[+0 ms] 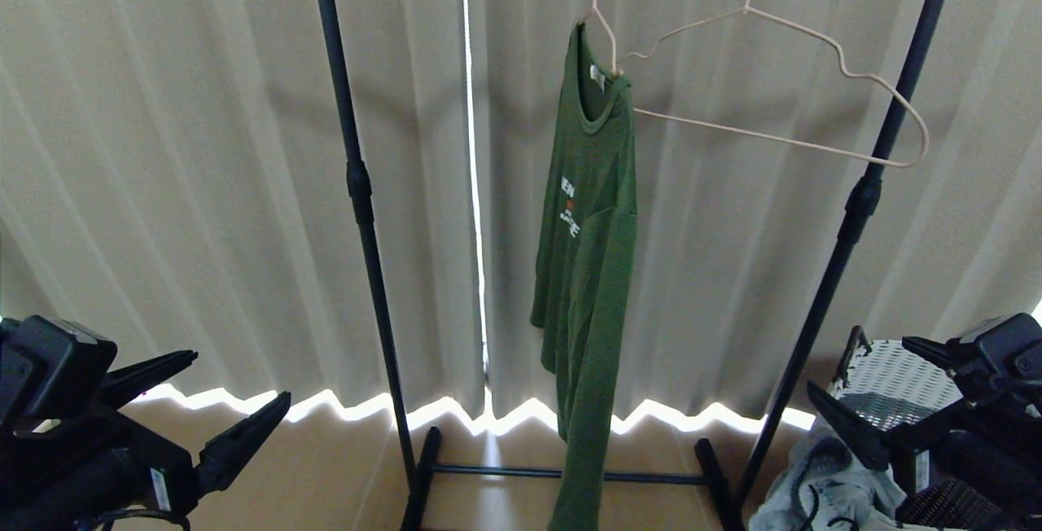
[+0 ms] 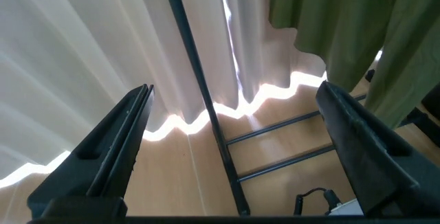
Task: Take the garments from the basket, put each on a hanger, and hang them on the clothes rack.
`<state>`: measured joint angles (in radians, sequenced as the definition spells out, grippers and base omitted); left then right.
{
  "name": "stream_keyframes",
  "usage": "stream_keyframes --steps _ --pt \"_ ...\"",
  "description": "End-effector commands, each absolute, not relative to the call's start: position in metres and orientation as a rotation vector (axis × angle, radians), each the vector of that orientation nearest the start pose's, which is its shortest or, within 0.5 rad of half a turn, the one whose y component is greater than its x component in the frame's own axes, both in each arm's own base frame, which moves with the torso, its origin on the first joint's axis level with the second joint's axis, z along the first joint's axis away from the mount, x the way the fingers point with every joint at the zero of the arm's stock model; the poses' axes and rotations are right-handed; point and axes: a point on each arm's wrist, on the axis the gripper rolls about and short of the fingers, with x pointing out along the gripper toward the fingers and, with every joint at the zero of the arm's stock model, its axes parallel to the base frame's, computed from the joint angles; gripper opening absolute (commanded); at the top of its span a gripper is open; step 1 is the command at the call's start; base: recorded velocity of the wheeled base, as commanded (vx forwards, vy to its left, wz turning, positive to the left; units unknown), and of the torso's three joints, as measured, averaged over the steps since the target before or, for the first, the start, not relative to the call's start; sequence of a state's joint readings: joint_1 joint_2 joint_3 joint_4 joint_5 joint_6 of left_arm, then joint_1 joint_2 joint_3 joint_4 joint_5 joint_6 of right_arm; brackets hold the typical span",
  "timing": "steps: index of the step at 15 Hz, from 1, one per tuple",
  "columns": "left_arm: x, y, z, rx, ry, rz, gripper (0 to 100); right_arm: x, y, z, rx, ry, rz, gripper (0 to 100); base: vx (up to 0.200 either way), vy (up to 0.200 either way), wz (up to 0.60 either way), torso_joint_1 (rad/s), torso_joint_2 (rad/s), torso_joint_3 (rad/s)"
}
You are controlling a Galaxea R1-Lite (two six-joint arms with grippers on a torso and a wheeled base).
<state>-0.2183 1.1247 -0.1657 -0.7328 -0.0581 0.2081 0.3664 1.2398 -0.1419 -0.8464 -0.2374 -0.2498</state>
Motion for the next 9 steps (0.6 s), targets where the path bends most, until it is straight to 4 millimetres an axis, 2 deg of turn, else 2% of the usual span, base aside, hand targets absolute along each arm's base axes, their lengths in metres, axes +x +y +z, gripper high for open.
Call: stream_keyframes --steps 1,4,9 --pt "0.1286 -0.0300 0.1491 0.226 0.190 -0.299 100 0.1399 0.0480 0.1371 -0.323 0.223 0.158 100 0.000 0.000 0.00 0.000 0.00 0.000" --pt "0.1289 -0.0301 0.1491 0.224 0.191 -0.299 100 0.1400 0.0481 0.1367 -0.324 0.226 0.158 100 0.000 0.000 0.00 0.000 0.00 0.000" --pt "0.1288 -0.0301 0.1481 0.225 0.196 -0.299 100 0.1396 0.0479 0.1358 -0.326 0.231 0.159 100 0.000 -0.200 0.00 0.000 0.00 0.001"
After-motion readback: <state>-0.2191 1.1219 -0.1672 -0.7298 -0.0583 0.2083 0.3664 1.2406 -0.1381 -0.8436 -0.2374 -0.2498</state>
